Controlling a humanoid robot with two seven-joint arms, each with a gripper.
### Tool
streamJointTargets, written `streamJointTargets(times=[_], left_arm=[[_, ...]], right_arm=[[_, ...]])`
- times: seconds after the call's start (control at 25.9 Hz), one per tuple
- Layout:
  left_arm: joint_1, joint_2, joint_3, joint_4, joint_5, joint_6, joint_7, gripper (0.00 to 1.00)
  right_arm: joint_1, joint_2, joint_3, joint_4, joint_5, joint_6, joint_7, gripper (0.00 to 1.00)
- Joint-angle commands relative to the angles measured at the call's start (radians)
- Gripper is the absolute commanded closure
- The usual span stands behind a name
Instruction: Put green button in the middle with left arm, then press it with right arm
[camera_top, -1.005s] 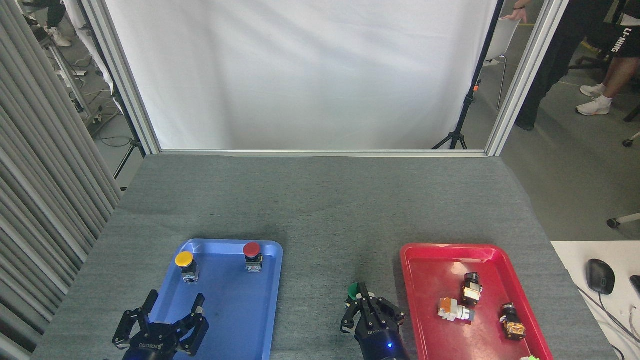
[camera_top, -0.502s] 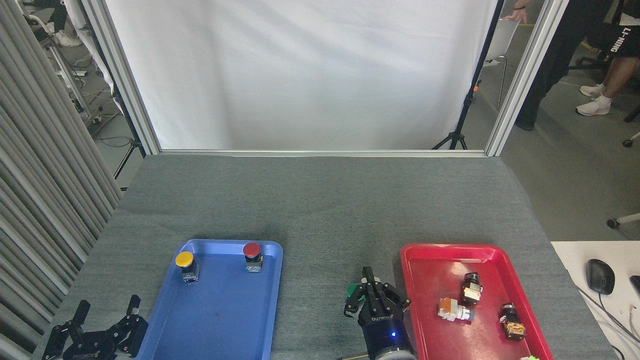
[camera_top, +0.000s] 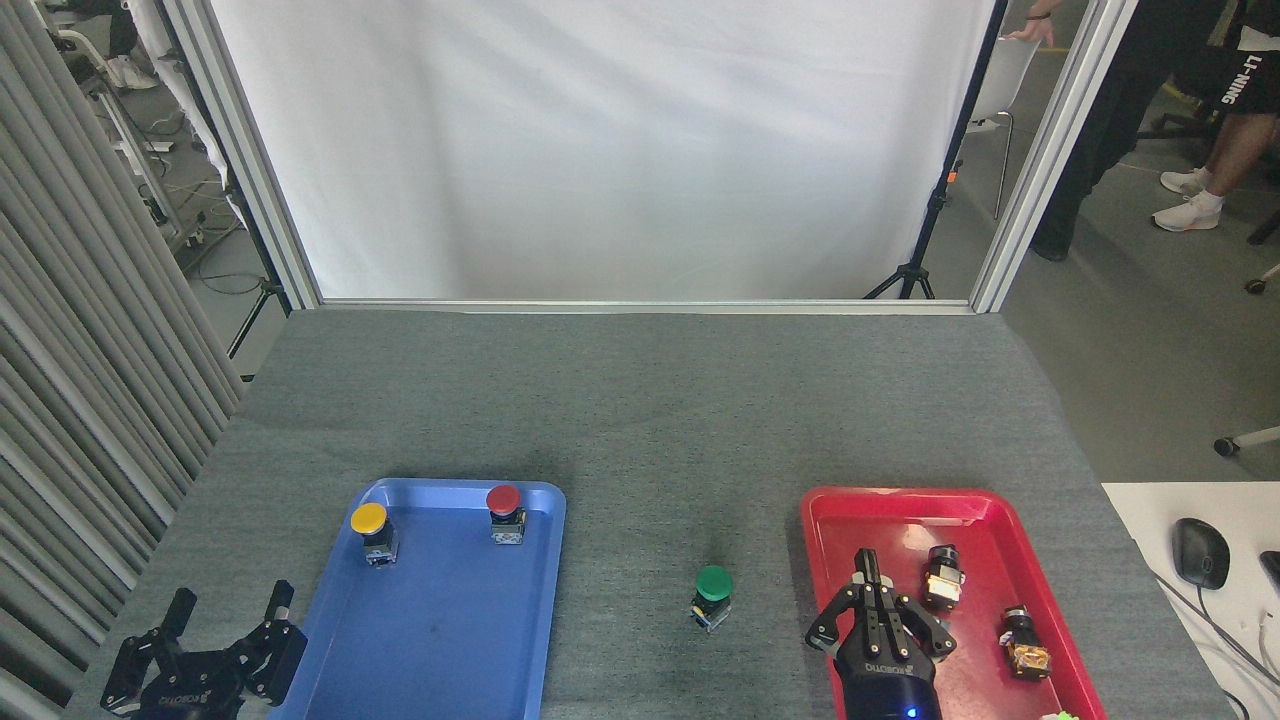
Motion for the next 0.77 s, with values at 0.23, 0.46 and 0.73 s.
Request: streamJointTargets(times=[0.23,0.46,0.73], left_arm=[[-0.031,-0.016,-0.084,0.008,-0.017,0.042,-0.004,0.00],[-0.031,-0.044,-0.109,0.007,-0.018,0.045,-0.014,0.00],[-0.044,-0.046,-0.110,0.014,-0.017,0.046,-0.017,0.00]], right_arm=[[0.036,-0.023,-0.040,-0.044,-0.004,-0.046,0.011,0.00],[0.036,-0.020,-0.035,-0.044,-0.006,-0.048,0.011,0.00],[0.038,-0.019,-0.031,-0.044,-0.006,-0.075,0.011,0.00]])
